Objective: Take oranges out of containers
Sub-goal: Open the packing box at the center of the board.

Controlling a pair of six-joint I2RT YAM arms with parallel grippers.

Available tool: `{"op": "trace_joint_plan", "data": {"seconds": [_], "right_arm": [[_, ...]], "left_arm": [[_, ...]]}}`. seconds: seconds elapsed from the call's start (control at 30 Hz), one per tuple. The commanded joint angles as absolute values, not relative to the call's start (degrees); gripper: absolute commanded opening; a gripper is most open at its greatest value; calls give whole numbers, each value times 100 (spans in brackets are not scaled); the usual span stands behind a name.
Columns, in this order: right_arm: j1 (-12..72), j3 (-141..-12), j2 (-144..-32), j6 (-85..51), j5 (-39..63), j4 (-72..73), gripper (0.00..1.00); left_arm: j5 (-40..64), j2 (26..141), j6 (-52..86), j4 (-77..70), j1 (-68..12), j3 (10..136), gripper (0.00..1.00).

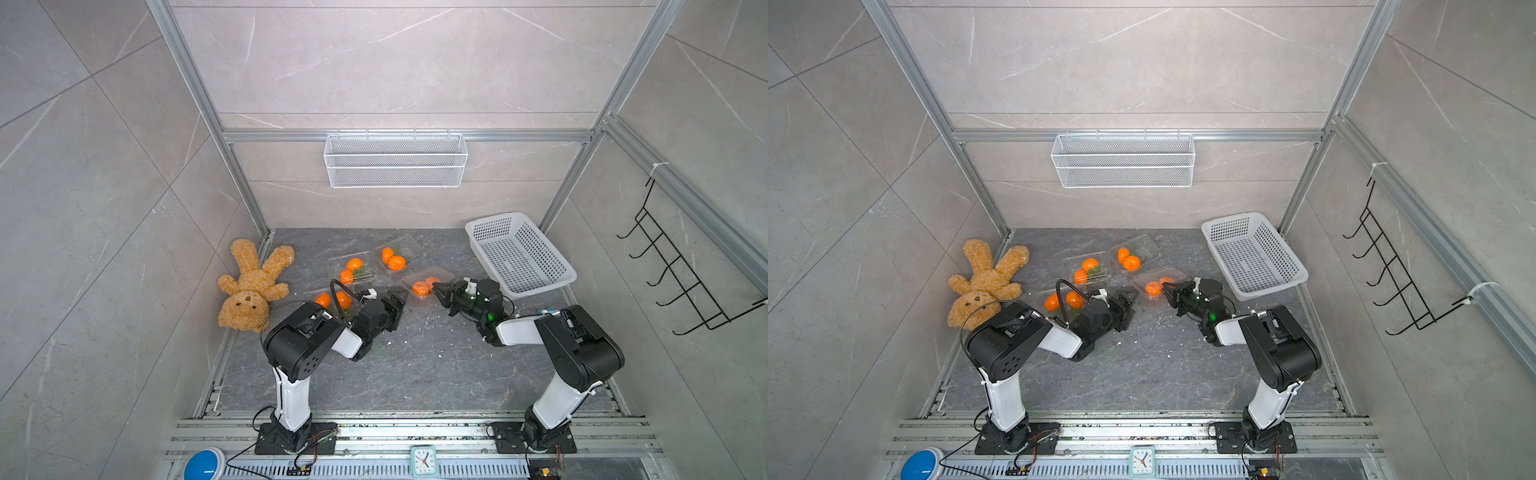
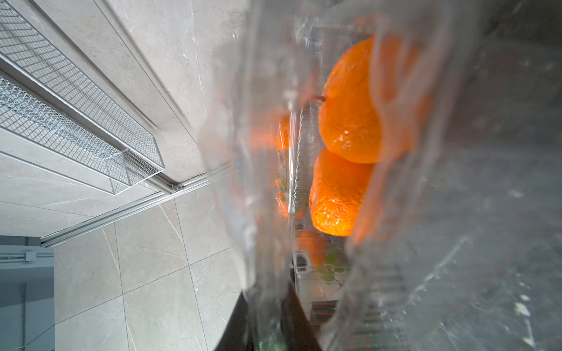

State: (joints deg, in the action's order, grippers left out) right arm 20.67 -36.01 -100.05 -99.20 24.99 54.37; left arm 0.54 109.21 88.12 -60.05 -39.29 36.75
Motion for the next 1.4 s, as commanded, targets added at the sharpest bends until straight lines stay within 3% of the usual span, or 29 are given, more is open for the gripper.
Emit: {"op": "trace_joint_plan", "data": {"seconds": [0.0, 0.67, 1.37], "right_arm": [[2154, -3595, -10141, -9791, 2553, 5545, 16], [2353, -3604, -10338, -9751, 2707, 5694, 17], [2679, -4186, -10847, -9738, 2969, 6237, 29]], "left_arm": [[73, 10959, 8895, -6311, -3963, 3876, 89], [53, 11106, 8873, -6312, -4109, 4052, 88], [63, 11231, 8886, -6254, -4262, 4236, 88]]}}
